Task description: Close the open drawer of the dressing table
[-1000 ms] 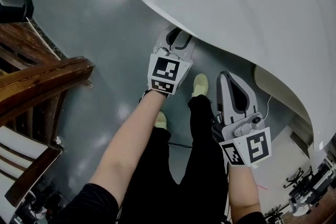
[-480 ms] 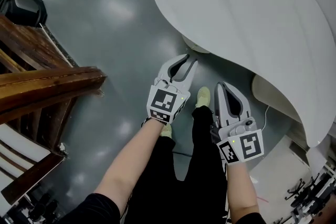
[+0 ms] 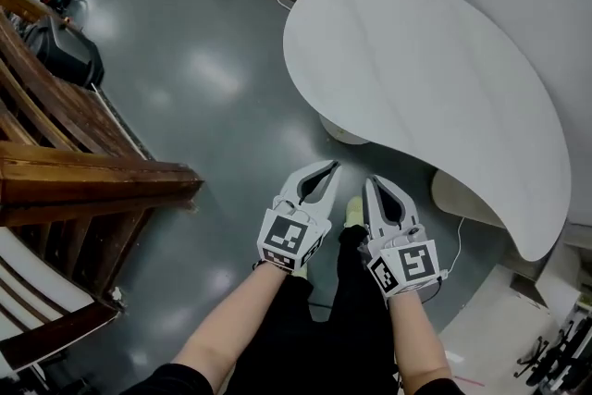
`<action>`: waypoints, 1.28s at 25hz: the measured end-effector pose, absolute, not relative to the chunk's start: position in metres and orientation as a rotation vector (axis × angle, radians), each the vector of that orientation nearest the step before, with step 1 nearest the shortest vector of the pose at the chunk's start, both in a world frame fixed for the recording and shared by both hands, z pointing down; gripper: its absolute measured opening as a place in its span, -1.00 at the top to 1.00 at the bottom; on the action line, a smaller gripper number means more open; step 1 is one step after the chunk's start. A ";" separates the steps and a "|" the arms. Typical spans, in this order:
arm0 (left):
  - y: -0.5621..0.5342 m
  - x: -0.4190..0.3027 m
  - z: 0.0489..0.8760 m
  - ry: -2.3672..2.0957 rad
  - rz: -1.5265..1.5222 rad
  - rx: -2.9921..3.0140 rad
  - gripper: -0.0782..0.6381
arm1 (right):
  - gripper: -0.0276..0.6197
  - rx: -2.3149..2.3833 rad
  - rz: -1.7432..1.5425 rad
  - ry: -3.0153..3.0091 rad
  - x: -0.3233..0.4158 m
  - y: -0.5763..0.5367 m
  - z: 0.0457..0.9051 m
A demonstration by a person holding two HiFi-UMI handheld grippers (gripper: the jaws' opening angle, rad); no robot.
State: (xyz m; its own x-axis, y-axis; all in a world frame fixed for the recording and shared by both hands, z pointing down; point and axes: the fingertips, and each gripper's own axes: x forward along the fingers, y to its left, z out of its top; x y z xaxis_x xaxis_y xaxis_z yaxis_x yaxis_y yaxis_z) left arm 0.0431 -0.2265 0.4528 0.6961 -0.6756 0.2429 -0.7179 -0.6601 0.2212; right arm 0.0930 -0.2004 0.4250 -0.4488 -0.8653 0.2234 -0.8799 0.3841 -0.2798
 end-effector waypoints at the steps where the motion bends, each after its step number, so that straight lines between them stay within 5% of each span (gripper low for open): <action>1: -0.221 0.041 0.441 -1.097 0.197 2.609 0.73 | 0.87 1.625 0.554 -2.582 0.090 -0.197 0.416; 32: -0.157 0.008 0.201 -1.157 -0.003 2.728 0.75 | 0.88 1.606 0.273 -2.710 0.047 -0.152 0.207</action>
